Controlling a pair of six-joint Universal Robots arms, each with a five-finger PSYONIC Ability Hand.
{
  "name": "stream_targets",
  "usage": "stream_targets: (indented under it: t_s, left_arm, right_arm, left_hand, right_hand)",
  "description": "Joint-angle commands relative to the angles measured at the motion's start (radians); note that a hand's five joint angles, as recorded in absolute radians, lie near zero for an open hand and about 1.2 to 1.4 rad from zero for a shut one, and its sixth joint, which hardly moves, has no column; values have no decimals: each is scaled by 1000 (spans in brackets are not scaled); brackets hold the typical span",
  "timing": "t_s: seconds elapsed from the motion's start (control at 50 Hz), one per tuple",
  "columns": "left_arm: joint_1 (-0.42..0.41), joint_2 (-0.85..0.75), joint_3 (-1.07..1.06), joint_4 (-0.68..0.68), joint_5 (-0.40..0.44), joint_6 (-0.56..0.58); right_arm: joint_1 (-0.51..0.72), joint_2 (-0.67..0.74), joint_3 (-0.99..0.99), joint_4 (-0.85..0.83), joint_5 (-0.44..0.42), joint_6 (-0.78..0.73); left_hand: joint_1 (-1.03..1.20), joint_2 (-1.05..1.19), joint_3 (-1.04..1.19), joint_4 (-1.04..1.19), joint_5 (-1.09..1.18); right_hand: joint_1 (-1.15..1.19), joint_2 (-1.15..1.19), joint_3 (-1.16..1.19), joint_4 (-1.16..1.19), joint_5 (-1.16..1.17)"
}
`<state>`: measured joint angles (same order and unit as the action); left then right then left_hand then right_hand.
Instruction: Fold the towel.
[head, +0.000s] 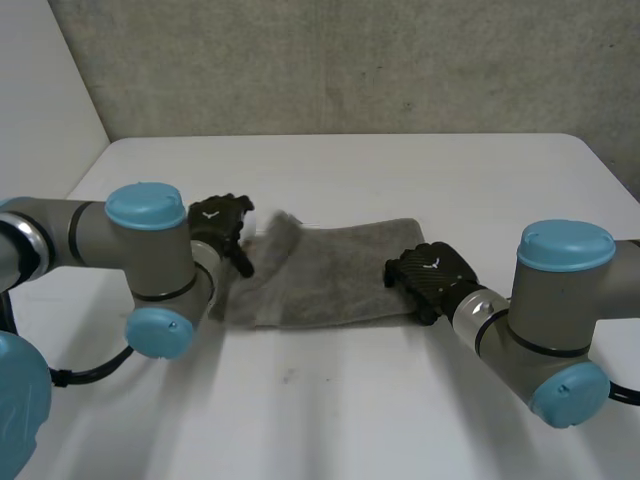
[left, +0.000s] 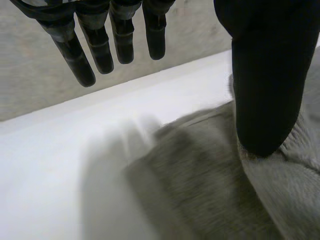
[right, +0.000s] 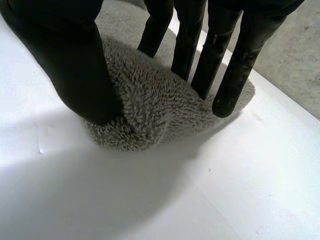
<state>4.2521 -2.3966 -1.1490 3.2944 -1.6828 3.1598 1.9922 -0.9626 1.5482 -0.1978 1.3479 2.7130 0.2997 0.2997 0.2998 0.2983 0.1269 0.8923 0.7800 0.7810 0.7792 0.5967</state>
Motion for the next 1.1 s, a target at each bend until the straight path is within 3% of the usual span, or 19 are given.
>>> stream_targets:
  t_s: [0.02, 0.08, 0.2, 0.36, 0.4, 0.46, 0.5, 0.52, 0.56, 0.66, 0.76, 0.78, 0.8, 0.82, 0.84, 0.88, 0.9, 1.0, 1.1]
  left_arm:
    - [-6, 57, -90, 2, -20, 32]
    - [-18, 89, -136, 2, 1, 32]
    - [-37, 154, -199, 2, 28, 31]
    - [-17, 287, -273, 5, 32, 32]
    - [21, 335, -293, 7, 32, 32]
    - [51, 353, -304, 7, 32, 32]
    - [104, 392, -328, 8, 34, 32]
    - [104, 392, -328, 8, 34, 32]
    - [144, 418, -353, 8, 37, 32]
    - [181, 430, -403, 10, 77, 32]
    - [207, 456, -451, 13, 123, 32]
    - [209, 461, -457, 14, 133, 32]
    - [209, 461, -457, 14, 133, 32]
    - [209, 461, -459, 14, 138, 32]
    - [203, 462, -454, 14, 138, 32]
    - [196, 461, -446, 13, 138, 32]
    - [196, 461, -446, 13, 138, 32]
    - [157, 452, -402, 11, 137, 28]
    - [88, 441, -354, 5, 133, 20]
  right_arm:
    - [-1, -10, 9, -12, 11, -10]
    - [-1, -24, 16, -31, 19, -12]
    - [-12, -57, 29, -72, 48, -22]
    - [-3, -100, -54, -77, 50, -268]
    - [42, -64, -159, -65, 53, -356]
    - [109, -31, -223, -55, 47, -369]
    - [239, 63, -382, -3, 19, -371]
    - [240, 64, -382, -3, 19, -371]
    - [330, 161, -508, 110, -53, -380]
    - [398, 287, -597, 283, -171, -423]
    - [413, 317, -599, 359, -179, -483]
    - [406, 303, -590, 357, -174, -472]
    - [405, 303, -589, 357, -174, -472]
    - [402, 277, -580, 356, -174, -440]
    - [402, 277, -580, 356, -174, -440]
    - [377, 199, -545, 330, -179, -299]
    - [376, 199, -545, 330, -179, -299]
    - [263, 3, -398, 180, -174, 20]
    - [196, -93, -301, 110, -153, 161]
  left_hand:
    - [2, 2, 2, 3, 0]
    - [-4, -4, -4, -3, -6]
    - [-45, -45, -45, -44, -47]
    - [-80, -80, -80, -79, -82]
    - [-92, -92, -92, -91, -94]
    - [-92, -92, -92, -91, -94]
    - [-92, -92, -92, -91, -94]
    - [-92, -92, -92, -91, -94]
    - [-92, -92, -92, -91, -94]
    - [-92, -92, -92, -91, -94]
    - [-92, -92, -92, -91, -94]
    - [-92, -92, -92, -91, -94]
    - [-92, -92, -92, -91, -94]
    - [-92, -92, -92, -91, -94]
    - [-92, -92, -92, -91, -94]
    - [-89, -89, -89, -88, -91]
    - [-89, -89, -89, -88, -91]
    - [-69, -69, -69, -67, -70]
    - [-60, -60, -60, -58, -61]
  right_hand:
    - [348, 461, 460, 461, 469]
    - [504, 616, 615, 617, 625]
    - [504, 616, 615, 617, 625]
    - [504, 616, 615, 617, 625]
    - [504, 616, 615, 617, 625]
    - [504, 616, 615, 617, 625]
    - [504, 616, 615, 617, 625]
    - [504, 616, 615, 617, 625]
    - [504, 616, 615, 617, 625]
    - [504, 616, 615, 617, 625]
    - [504, 616, 615, 617, 625]
    - [252, 364, 363, 365, 373]
    - [250, 362, 361, 363, 371]
    - [-32, 80, 79, 81, 89]
    - [-35, 77, 76, 78, 86]
    - [-611, -499, -500, -498, -490]
    - [-614, -501, -502, -500, -492]
    - [-718, -606, -606, -605, -597]
    - [-718, -606, -606, -605, -597]
